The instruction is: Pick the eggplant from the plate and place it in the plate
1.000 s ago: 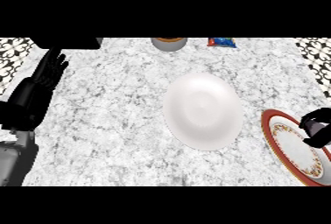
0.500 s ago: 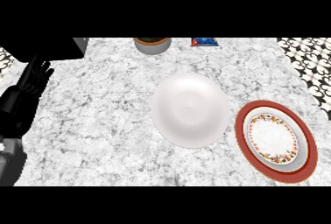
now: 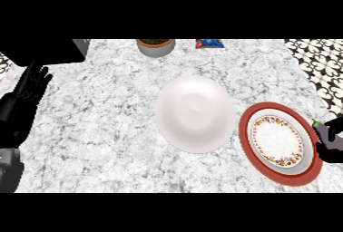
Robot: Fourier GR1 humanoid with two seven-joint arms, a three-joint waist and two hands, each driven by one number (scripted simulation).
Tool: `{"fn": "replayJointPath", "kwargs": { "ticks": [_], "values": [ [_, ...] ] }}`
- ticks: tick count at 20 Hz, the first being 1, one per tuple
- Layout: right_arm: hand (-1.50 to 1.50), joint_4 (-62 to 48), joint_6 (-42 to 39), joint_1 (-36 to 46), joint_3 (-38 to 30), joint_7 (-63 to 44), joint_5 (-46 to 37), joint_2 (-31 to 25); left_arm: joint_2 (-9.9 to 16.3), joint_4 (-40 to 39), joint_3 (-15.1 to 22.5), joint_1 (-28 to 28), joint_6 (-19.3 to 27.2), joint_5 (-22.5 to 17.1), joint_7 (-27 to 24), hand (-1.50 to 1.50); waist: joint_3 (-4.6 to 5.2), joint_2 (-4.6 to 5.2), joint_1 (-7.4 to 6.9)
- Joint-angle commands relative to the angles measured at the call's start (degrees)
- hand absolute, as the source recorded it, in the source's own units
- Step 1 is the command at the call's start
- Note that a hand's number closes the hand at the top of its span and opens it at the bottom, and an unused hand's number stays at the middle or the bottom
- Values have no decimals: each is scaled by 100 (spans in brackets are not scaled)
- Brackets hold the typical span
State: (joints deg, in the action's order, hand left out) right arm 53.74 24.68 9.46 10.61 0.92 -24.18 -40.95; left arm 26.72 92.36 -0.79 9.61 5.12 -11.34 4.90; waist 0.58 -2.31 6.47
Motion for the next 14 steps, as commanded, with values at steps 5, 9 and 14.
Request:
{"fn": "replayJointPath", "kwargs": {
  "ticks": [5, 9, 14],
  "values": [
    [150, 3091, 106, -697, 127, -472, 454, 238, -120, 134, 123, 3, 60, 100, 12, 0, -12, 34, -29],
    [150, 4696, 58, -1104, 457, -1673, 11, 126, -66, 108, 30, -15, -165, -53, -86, 0, -22, 123, -292],
    [150, 6074, -247, -839, 869, -3561, -940, 342, -216, -86, 211, 604, -143, 98, 127, 0, -42, 205, -513]
  ]
}}
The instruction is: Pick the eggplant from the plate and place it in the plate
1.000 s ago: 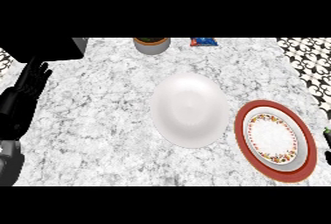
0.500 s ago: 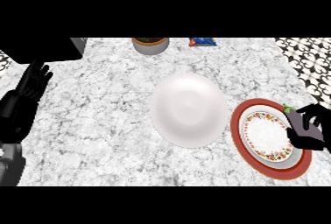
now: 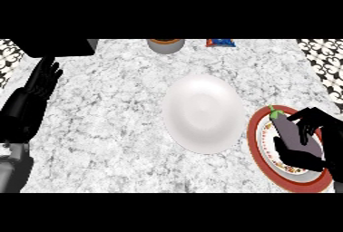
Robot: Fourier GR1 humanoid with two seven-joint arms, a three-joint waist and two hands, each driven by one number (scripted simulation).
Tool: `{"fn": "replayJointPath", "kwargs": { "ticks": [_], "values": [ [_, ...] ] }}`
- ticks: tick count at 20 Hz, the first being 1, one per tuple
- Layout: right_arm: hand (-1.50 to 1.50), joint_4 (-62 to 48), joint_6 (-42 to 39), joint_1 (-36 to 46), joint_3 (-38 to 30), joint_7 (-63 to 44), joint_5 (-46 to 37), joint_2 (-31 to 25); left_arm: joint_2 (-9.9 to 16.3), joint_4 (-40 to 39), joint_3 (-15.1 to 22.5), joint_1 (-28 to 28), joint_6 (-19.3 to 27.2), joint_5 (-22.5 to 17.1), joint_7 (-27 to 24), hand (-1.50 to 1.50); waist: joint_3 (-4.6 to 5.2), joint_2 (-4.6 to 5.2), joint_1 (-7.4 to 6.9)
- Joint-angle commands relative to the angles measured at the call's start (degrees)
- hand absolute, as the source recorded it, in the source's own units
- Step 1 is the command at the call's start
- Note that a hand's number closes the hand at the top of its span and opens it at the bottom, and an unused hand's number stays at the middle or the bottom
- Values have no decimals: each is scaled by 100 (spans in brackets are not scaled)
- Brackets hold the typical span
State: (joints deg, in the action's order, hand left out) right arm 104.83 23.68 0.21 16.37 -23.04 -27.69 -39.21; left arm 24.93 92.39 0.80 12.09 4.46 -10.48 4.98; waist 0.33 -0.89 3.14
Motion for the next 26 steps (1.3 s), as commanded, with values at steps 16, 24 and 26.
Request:
{"fn": "replayJointPath", "kwargs": {
  "ticks": [16, 24, 26],
  "values": [
    [150, -2309, -1042, 3070, 390, -1816, -1417, 2459, -315, -573, -192, 423, -494, 224, -272, 0, -31, 106, -356],
    [150, -4994, -61, 3812, -75, -1003, -1519, 3449, -298, 165, -215, 317, -493, 215, 161, 0, -37, 124, -457],
    [-150, -5090, 67, 3855, -327, -960, -1366, 3566, -462, -286, -180, 356, -491, 360, -203, 0, -34, 119, -379]
  ]
}}
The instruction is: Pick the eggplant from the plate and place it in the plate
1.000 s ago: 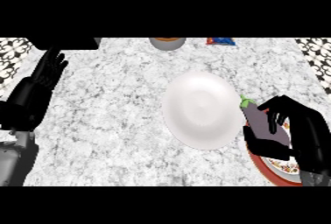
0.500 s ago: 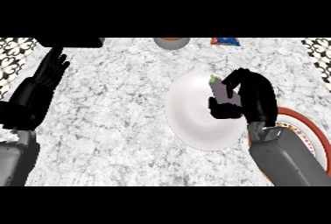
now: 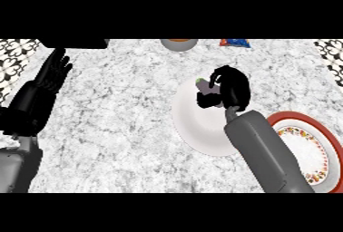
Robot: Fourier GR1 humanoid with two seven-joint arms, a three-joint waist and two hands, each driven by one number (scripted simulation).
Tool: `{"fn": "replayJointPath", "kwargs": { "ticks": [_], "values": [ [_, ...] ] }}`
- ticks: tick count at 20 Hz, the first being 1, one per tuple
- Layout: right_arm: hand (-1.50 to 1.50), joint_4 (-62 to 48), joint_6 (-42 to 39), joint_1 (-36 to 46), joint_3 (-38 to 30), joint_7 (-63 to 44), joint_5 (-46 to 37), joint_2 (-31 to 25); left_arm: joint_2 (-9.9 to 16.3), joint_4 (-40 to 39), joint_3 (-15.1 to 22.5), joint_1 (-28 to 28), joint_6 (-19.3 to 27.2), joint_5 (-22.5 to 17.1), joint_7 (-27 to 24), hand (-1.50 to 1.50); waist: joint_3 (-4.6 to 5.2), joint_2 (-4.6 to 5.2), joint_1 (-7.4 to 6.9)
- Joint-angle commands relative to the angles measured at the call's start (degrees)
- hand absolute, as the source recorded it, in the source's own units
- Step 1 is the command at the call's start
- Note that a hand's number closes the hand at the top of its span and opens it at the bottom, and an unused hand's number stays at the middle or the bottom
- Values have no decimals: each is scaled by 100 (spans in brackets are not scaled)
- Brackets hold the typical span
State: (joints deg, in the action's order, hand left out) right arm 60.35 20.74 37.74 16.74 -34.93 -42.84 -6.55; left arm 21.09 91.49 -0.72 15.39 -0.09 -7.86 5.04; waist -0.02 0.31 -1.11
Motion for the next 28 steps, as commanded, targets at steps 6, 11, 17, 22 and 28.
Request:
{"fn": "replayJointPath", "kwargs": {
  "ticks": [6, 11, 17, 22, 28],
  "values": [
    [-150, -1958, 649, 1022, -939, 1263, 939, 643, -131, -441, -60, 244, -117, 152, -180, 0, -2, 21, -22],
    [-150, -2236, 1527, 1065, -1283, 2411, 1508, 651, -180, -241, -80, 151, -156, 119, -164, 0, -4, 22, -68],
    [-150, -1222, 1692, 562, -1462, 2980, 2524, 653, -321, -426, -40, -127, -82, 352, -501, 0, 0, -27, 66],
    [-150, -456, 1493, -11, -1953, 2978, 2595, 402, -266, -29, -128, 76, -116, 230, 162, 0, 0, -45, 140],
    [-150, 1164, 721, -1579, -2185, 3393, 3343, -55, -299, 191, -210, -134, -35, 315, 229, 0, 0, -56, 196]
  ]
}}
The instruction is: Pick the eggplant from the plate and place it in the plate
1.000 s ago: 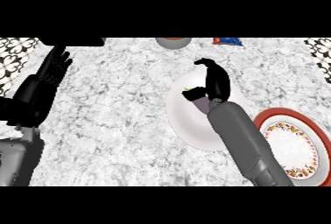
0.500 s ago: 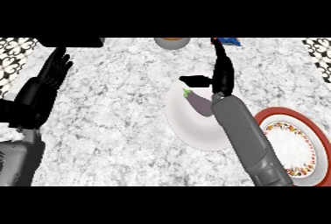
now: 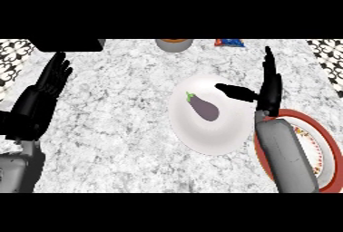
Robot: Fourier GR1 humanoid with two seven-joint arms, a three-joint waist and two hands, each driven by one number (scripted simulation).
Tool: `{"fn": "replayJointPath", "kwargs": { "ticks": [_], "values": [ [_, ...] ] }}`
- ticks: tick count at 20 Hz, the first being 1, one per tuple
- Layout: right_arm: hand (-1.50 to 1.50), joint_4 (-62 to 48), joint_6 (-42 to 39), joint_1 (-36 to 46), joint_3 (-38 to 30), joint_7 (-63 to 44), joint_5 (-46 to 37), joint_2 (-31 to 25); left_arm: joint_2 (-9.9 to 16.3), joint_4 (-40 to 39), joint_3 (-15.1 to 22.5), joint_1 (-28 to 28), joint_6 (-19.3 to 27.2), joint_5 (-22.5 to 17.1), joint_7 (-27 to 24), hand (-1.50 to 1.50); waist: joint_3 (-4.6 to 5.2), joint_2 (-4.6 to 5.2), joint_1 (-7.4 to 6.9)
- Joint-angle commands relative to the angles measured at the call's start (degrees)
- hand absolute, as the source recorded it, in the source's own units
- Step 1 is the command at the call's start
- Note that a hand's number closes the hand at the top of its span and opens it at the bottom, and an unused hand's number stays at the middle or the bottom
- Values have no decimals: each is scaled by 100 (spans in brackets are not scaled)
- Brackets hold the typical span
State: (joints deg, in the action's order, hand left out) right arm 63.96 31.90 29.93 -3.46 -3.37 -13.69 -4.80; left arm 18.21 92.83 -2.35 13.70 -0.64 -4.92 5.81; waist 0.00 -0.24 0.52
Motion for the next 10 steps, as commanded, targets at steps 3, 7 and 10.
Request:
{"fn": "replayJointPath", "kwargs": {
  "ticks": [3, 7, 10],
  "values": [
    [-150, 1401, -687, -1269, -353, 382, 669, -527, -53, 60, -22, 178, -2, 58, 266, 0, -1, 5, 25],
    [-150, 2009, -1488, -1952, -703, 410, 1107, -1191, -86, 81, -51, 222, -18, 76, 348, 0, 0, 9, 23],
    [-150, 2207, -1729, -2589, -686, 667, 1139, -1149, 95, -123, -334, 313, -328, -88, 214, 0, 1, 17, -7]
  ]
}}
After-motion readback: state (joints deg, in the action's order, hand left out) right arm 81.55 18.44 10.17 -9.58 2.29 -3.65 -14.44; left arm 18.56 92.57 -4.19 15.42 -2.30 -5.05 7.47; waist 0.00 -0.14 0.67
